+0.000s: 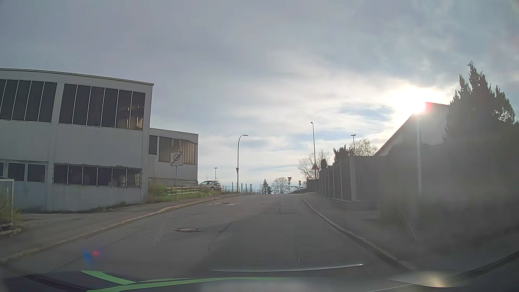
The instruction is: Follow the waypoints while adhering to traffic rules and regulations
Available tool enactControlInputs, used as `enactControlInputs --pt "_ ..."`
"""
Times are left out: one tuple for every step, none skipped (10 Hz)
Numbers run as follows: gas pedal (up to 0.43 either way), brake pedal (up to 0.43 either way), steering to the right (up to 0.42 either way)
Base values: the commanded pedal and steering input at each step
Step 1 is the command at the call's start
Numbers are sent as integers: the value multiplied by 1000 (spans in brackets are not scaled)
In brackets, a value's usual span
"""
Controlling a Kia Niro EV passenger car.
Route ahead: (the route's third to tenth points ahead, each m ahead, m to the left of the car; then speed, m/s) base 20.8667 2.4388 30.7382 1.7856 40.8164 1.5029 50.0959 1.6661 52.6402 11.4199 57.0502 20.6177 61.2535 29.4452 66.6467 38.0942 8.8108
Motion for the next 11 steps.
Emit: enactControlInputs --pt "350 0 6" --pt "350 0 7" --pt "350 0 10" --pt "319 0 12" --pt "311 0 14" --pt "311 0 18" --pt "299 0 19" --pt "287 0 20" --pt "280 0 21" --pt "280 0 23" --pt "268 0 25"
